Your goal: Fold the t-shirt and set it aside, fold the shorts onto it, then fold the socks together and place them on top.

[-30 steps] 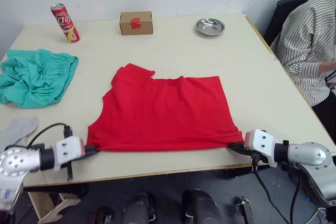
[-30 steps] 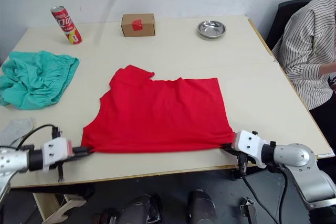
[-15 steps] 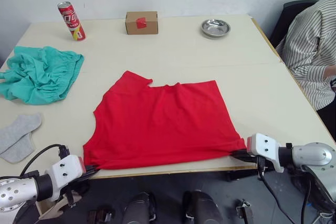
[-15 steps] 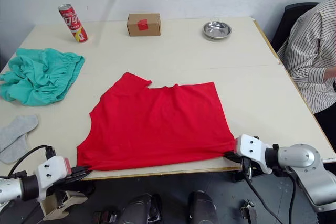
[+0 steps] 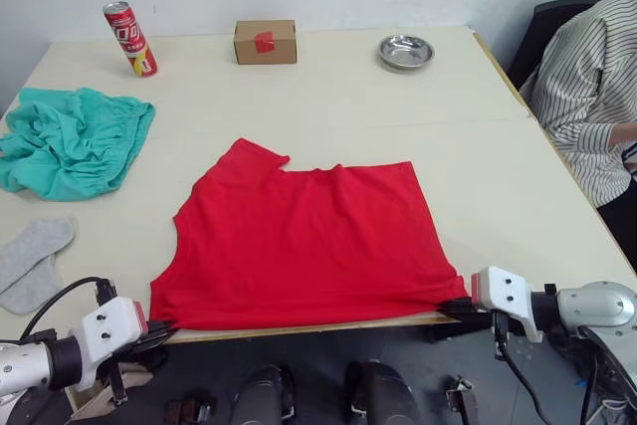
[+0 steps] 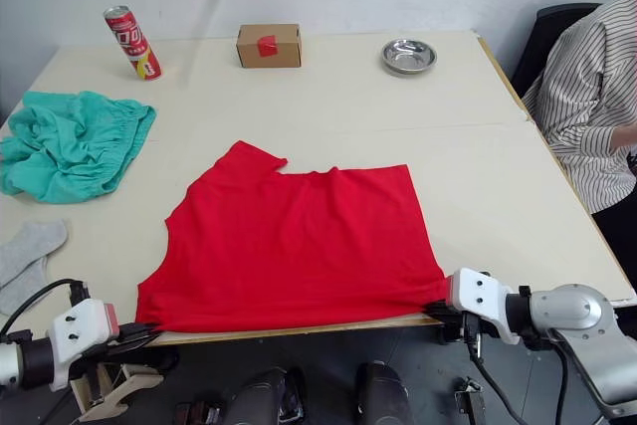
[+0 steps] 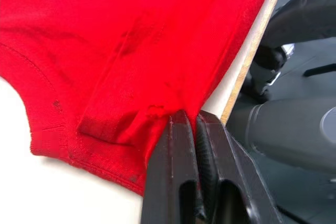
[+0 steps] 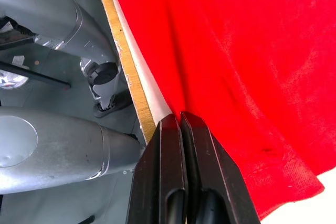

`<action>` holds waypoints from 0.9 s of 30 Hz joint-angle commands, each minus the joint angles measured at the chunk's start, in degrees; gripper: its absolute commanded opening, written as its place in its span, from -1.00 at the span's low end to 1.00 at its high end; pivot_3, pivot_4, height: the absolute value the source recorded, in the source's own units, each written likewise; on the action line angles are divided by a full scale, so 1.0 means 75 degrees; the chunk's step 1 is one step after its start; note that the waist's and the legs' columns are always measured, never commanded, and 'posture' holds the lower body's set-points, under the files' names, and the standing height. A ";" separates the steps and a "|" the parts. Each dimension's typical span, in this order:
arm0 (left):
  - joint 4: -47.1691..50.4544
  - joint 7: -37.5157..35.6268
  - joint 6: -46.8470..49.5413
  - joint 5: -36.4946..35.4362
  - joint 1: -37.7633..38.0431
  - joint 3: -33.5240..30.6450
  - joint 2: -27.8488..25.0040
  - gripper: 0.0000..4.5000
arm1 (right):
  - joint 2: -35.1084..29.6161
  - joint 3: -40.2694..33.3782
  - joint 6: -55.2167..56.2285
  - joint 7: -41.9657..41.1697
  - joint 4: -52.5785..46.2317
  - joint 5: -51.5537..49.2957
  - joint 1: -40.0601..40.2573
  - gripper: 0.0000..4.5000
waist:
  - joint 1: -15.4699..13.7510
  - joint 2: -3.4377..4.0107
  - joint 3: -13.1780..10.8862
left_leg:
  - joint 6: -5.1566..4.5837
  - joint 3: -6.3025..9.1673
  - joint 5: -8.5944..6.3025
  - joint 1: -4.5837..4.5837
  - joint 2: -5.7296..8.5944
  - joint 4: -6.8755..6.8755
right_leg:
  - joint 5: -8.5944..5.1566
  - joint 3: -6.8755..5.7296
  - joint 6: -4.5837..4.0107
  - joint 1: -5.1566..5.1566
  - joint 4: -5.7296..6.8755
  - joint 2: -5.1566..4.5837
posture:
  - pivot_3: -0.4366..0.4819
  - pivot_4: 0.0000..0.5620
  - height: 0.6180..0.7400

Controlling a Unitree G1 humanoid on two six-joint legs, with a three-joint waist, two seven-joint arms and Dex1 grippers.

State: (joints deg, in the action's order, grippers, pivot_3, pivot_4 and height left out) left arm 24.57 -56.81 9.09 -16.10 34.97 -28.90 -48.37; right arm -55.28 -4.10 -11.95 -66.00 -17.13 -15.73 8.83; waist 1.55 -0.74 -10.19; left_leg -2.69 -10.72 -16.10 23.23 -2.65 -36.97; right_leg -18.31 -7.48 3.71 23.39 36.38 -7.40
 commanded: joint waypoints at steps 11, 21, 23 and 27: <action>-0.0528 -0.1641 0.2909 -0.2663 -0.1361 -0.1946 -0.1778 1.00 | -0.1148 -0.0662 -0.2294 -0.1485 0.0978 -0.2022 -0.2046 0.98 | 0.0009 0.0024 -0.0031 | -0.0004 0.0010 -0.0002 -0.0001 -0.0001 -0.0002 | -0.0012 -0.0003 -0.0024 0.0012 -0.0012 0.0000 | -0.05 -0.47 1.00; -0.4849 -0.0014 0.3709 -0.1359 -0.8134 0.2301 -0.1237 1.00 | 0.1756 0.1086 0.0191 0.0097 0.8215 0.0687 -0.8692 0.99 | 0.0038 0.0071 -0.0064 | 0.0032 -0.0044 0.0097 0.0053 -0.0021 -0.0008 | 0.0067 0.0035 0.0003 0.0044 0.0018 0.0106 | -0.05 -0.47 1.00; -0.5882 0.0476 0.3618 -0.0643 -0.9200 0.3021 -0.0749 1.00 | 0.2265 0.1412 0.0350 0.0652 0.9642 0.1292 -0.9641 0.99 | 0.0032 0.0066 -0.0064 | 0.0030 -0.0074 0.0099 0.0095 -0.0024 -0.0016 | 0.0050 0.0031 0.0018 0.0099 0.0055 0.0135 | -0.05 -0.47 1.00; -0.7678 0.1030 0.2939 0.0359 -1.0525 0.3737 -0.0058 1.00 | 0.3044 0.1429 0.0475 0.1792 1.1397 0.1857 -1.0603 0.99 | 0.0099 0.0034 -0.0076 | 0.0016 -0.0118 0.0102 0.0139 -0.0015 -0.0050 | 0.0035 0.0037 0.0039 0.0168 0.0118 0.0141 | -0.05 -0.47 1.00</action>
State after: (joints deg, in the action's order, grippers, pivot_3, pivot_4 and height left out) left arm -29.17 -50.44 33.72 -16.17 -42.02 -1.22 -48.73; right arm -32.72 7.55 -9.10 -56.20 64.80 -2.92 -69.08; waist 2.29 -0.49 -10.76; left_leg -2.59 -11.65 -15.35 24.27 -2.76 -37.37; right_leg -18.04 -7.13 4.01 24.66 37.30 -6.35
